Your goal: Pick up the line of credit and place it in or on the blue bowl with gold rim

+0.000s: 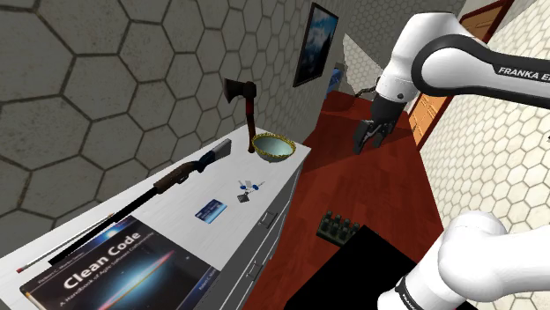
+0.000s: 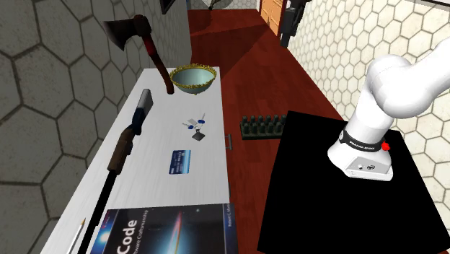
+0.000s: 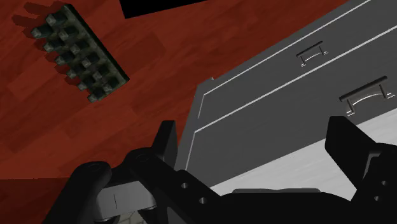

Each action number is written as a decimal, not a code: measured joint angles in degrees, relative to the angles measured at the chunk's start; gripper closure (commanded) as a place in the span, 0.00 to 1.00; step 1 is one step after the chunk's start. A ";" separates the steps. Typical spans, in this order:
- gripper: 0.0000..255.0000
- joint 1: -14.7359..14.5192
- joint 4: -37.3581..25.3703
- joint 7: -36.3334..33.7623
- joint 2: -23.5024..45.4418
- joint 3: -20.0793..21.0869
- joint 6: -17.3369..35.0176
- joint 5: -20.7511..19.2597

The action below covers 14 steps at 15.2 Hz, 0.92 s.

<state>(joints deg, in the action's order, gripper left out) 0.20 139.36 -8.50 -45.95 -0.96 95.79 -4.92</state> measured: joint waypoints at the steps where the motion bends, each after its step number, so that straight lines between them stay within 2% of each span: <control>1: 0.00 0.00 0.00 0.00 0.00 0.00 0.00 0.00; 5: 0.00 -0.36 0.75 -6.78 2.50 3.01 0.65 4.18; 14: 0.00 -1.46 -2.50 -25.35 16.42 10.29 6.00 15.98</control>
<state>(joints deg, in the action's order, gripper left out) -1.26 136.87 -33.85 -29.53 9.32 101.79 11.06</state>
